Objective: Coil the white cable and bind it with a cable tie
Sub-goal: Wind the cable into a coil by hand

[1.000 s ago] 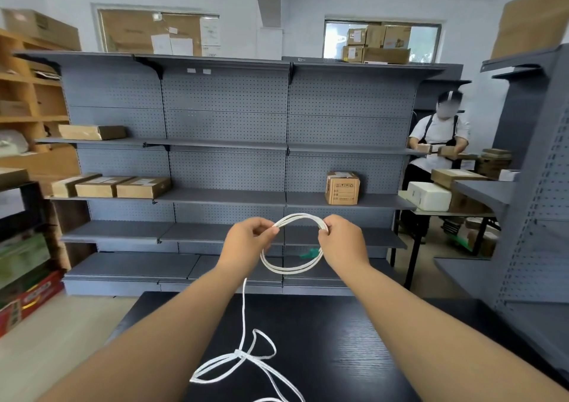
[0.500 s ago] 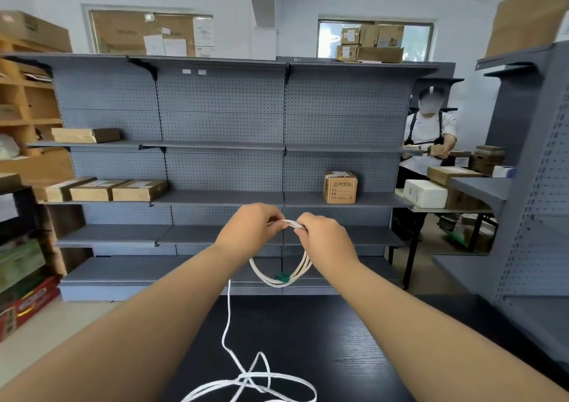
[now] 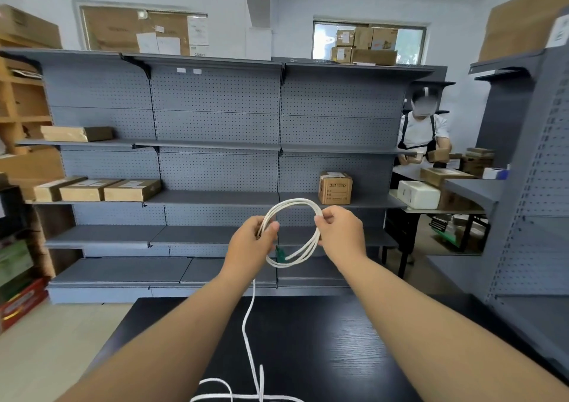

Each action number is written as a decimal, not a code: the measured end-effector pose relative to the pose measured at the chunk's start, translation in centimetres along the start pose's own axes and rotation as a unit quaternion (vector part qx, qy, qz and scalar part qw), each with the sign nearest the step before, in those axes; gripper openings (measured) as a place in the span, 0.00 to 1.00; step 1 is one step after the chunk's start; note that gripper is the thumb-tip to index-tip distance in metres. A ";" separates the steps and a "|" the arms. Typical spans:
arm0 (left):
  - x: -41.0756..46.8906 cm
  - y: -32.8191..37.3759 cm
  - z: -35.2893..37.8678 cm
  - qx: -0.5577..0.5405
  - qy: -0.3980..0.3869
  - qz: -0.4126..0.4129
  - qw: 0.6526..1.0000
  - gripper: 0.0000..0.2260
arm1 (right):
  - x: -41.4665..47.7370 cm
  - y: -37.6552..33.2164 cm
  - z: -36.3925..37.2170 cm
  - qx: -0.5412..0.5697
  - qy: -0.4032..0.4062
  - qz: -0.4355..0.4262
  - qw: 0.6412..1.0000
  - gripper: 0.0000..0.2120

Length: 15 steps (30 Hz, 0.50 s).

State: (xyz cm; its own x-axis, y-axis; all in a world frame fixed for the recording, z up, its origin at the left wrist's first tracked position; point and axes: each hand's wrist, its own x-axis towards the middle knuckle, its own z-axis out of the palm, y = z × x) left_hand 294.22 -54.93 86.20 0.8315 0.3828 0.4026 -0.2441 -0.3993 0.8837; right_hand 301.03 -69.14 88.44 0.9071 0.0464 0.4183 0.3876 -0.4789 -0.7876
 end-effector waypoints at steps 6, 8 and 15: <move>-0.7 0.1 1.1 -0.048 0.004 -0.009 0.999 0.10 | 0.5 0.5 0.1 0.050 0.029 0.051 0.997 0.05; -0.9 0.1 1.3 -0.072 0.003 -0.015 0.997 0.10 | 0.6 0.7 0.0 0.058 0.032 0.065 0.996 0.05; -0.5 -1.1 1.5 0.015 -0.014 -0.047 0.999 0.18 | 0.9 1.1 0.0 0.079 0.039 0.077 0.993 0.07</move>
State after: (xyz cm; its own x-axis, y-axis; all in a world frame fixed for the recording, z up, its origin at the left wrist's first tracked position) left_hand 294.81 -55.93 84.70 0.8634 0.3967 0.3116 -0.1501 -0.3877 0.9095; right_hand 302.31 -69.61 87.92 0.9445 -0.0870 0.3169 0.2724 -0.3319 -0.9031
